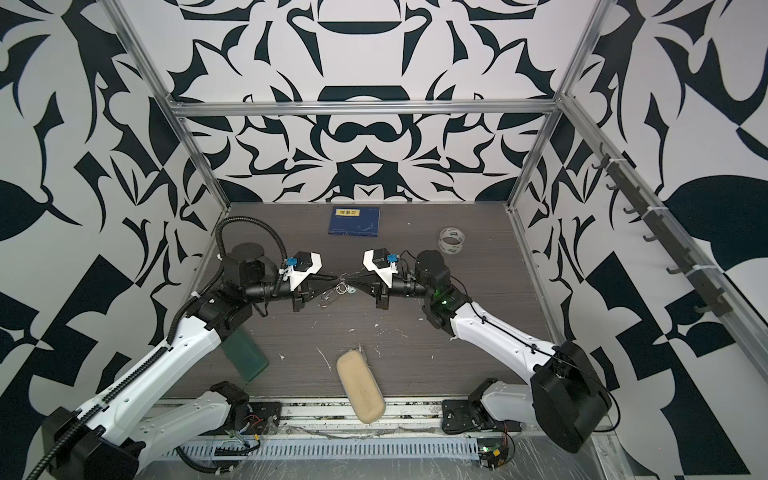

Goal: Remove the keys from the keyring

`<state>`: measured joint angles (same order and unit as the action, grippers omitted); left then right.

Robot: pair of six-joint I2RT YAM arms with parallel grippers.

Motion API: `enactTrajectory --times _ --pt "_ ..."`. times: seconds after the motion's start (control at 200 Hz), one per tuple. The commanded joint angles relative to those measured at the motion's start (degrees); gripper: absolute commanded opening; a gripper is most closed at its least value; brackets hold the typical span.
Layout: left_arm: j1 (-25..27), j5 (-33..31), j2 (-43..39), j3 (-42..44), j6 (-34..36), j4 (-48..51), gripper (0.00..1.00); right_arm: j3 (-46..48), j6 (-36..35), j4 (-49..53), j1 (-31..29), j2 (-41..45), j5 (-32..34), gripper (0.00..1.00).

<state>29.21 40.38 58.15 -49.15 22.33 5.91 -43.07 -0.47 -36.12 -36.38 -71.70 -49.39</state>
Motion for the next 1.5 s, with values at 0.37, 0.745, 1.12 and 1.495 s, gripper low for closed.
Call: enactTrajectory --times 0.37,0.745,1.12,1.495 --pt "-0.1 -1.1 -0.9 -2.8 0.9 4.3 0.22 -0.4 5.6 -14.2 0.1 -1.8 -0.4 0.00" --pt "-5.6 -1.2 -4.7 -4.8 1.5 10.0 0.24 0.9 -0.3 -10.6 0.6 -0.5 -1.3 0.00" --pt "-3.2 2.9 1.2 -4.6 0.8 4.7 0.21 -0.2 0.5 -11.3 0.6 -1.0 -2.4 0.00" --pt "-0.3 2.0 0.6 -2.7 -1.5 1.1 0.22 -1.2 3.2 -13.6 0.6 -2.5 -1.9 0.00"
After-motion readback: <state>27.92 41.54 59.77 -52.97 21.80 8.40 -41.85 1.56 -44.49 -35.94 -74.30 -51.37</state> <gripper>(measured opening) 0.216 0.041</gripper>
